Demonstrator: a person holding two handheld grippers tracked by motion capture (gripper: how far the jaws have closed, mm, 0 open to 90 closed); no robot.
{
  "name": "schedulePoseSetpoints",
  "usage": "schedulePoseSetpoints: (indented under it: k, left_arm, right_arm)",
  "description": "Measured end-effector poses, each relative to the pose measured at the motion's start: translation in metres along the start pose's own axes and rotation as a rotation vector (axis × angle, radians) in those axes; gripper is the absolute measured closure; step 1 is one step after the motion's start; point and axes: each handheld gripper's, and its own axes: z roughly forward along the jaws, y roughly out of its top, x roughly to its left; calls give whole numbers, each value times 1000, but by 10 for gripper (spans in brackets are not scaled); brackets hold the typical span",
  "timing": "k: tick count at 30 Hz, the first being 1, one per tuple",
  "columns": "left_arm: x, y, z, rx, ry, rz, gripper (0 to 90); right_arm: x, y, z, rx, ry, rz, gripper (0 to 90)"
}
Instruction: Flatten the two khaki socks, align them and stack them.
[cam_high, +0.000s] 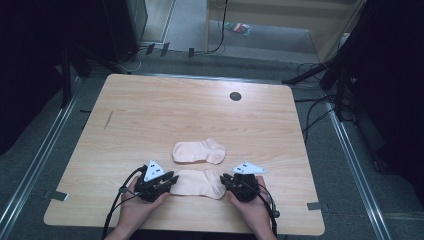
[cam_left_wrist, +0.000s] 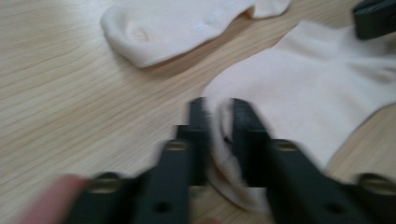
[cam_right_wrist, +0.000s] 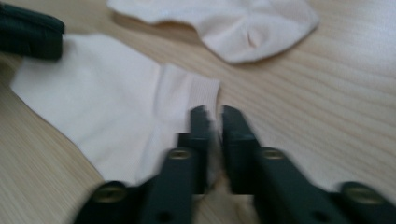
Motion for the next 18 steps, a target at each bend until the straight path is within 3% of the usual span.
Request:
schedulePoseSetpoints:
  k: [2,4,9,11,14,18]
  left_arm:
    - [7,5,-2,-45,0,-39,534]
    - [17,15,-2,-83,7,-83,505]
    - [35,32,8,-111,64,-152,513]
    - [40,38,16,-103,85,-157,525]
    - [46,45,25,-89,102,-169,537]
    - [49,51,35,-73,127,-150,552]
  right_arm:
    - [-5,10,-2,-46,7,18,647]
    - [-11,22,1,-71,-6,20,638]
    - [-26,45,19,-71,-60,32,635]
    - [-33,52,28,-79,-94,42,644]
    - [-44,58,42,-69,-101,72,636]
    - [-49,58,55,-55,-113,79,622]
